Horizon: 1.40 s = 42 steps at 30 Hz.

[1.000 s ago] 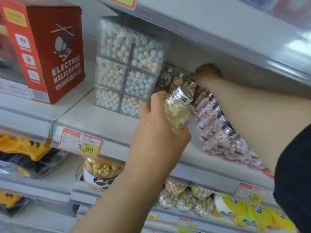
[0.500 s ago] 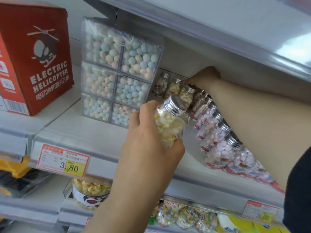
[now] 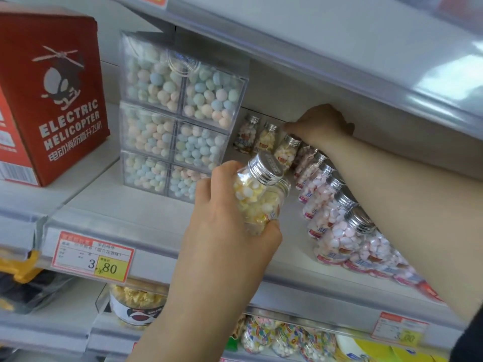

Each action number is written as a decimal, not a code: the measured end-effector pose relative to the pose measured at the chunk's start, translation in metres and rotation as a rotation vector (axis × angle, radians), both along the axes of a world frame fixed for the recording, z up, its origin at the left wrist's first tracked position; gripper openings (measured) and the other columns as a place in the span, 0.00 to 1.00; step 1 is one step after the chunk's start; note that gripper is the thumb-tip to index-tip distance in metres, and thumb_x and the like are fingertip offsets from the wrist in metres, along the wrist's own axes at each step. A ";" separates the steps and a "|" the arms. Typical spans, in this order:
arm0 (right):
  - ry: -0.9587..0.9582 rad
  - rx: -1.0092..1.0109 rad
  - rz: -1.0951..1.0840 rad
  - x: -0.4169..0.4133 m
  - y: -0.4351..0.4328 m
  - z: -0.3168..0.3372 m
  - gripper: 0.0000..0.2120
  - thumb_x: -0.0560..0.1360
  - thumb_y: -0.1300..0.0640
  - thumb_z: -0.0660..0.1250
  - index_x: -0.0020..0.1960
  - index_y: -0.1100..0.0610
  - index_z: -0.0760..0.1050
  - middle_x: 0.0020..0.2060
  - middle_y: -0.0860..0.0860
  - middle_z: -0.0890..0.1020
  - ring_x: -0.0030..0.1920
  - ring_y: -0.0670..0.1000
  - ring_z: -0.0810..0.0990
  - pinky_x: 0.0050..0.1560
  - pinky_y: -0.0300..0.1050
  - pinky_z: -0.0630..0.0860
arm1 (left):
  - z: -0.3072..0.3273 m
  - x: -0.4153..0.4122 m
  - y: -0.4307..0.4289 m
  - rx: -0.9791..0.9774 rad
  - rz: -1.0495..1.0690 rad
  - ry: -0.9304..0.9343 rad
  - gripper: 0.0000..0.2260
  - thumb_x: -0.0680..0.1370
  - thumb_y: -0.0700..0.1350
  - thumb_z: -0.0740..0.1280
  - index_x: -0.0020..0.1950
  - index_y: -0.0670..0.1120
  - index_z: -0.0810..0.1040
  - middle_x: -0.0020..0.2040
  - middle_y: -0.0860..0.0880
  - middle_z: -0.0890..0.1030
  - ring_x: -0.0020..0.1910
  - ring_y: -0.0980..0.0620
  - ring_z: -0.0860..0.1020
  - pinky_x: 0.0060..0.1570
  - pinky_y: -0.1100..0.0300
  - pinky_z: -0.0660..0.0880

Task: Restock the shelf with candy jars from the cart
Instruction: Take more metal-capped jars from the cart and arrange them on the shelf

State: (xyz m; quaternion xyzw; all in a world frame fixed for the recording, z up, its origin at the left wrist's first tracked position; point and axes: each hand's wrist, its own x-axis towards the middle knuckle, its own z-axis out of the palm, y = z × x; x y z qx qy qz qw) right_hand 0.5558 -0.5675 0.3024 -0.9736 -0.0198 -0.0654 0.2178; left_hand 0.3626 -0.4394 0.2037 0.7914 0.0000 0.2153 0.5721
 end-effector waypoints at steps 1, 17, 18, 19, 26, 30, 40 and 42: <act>-0.004 -0.023 0.019 -0.002 -0.001 -0.001 0.23 0.79 0.49 0.67 0.67 0.63 0.74 0.65 0.57 0.76 0.62 0.52 0.74 0.25 0.18 0.60 | 0.000 0.000 0.000 0.000 -0.002 0.003 0.29 0.71 0.51 0.75 0.58 0.68 0.57 0.57 0.59 0.70 0.47 0.57 0.77 0.45 0.54 0.78; -0.016 -0.163 0.039 -0.008 -0.013 -0.007 0.20 0.79 0.53 0.67 0.66 0.64 0.74 0.64 0.58 0.77 0.65 0.54 0.75 0.24 0.20 0.60 | -0.003 -0.001 0.001 0.004 -0.019 0.011 0.30 0.71 0.51 0.75 0.60 0.67 0.57 0.59 0.60 0.68 0.47 0.58 0.76 0.41 0.63 0.76; -0.025 -0.132 0.046 -0.008 -0.012 -0.007 0.22 0.80 0.53 0.67 0.69 0.64 0.72 0.65 0.57 0.77 0.65 0.54 0.74 0.24 0.19 0.59 | -0.003 -0.001 0.001 0.005 -0.018 0.011 0.30 0.71 0.51 0.75 0.61 0.67 0.57 0.59 0.60 0.68 0.47 0.58 0.76 0.40 0.64 0.76; -0.028 -0.099 0.051 -0.009 -0.010 -0.006 0.23 0.80 0.54 0.66 0.71 0.64 0.69 0.66 0.58 0.76 0.66 0.54 0.74 0.24 0.19 0.59 | -0.003 -0.001 0.001 0.006 -0.017 0.008 0.30 0.71 0.51 0.75 0.60 0.67 0.57 0.59 0.61 0.68 0.47 0.58 0.76 0.41 0.63 0.76; -0.105 -0.173 0.193 0.009 0.016 -0.010 0.23 0.83 0.50 0.60 0.75 0.58 0.66 0.69 0.56 0.75 0.68 0.55 0.71 0.29 0.15 0.54 | -0.005 0.000 0.001 0.036 -0.001 0.001 0.30 0.71 0.54 0.74 0.62 0.66 0.57 0.59 0.61 0.67 0.48 0.60 0.75 0.40 0.67 0.74; -0.068 -0.220 0.228 0.012 0.020 -0.009 0.18 0.84 0.56 0.58 0.70 0.63 0.71 0.67 0.58 0.76 0.67 0.57 0.71 0.28 0.17 0.58 | -0.004 0.000 0.001 0.046 -0.004 0.000 0.30 0.72 0.54 0.74 0.58 0.70 0.54 0.58 0.62 0.66 0.48 0.60 0.75 0.40 0.68 0.74; -0.160 -0.391 0.128 0.028 0.010 -0.016 0.15 0.84 0.56 0.55 0.66 0.56 0.74 0.63 0.55 0.78 0.59 0.57 0.75 0.28 0.33 0.51 | -0.002 -0.001 0.001 0.041 -0.005 0.002 0.33 0.72 0.55 0.74 0.52 0.74 0.48 0.56 0.65 0.65 0.47 0.62 0.75 0.39 0.68 0.74; -0.153 -0.396 0.120 0.029 0.009 -0.017 0.15 0.84 0.57 0.54 0.65 0.56 0.75 0.62 0.56 0.78 0.55 0.57 0.75 0.29 0.35 0.51 | -0.003 -0.001 0.001 0.041 -0.002 -0.007 0.32 0.72 0.55 0.74 0.53 0.73 0.49 0.56 0.64 0.65 0.46 0.62 0.75 0.39 0.69 0.74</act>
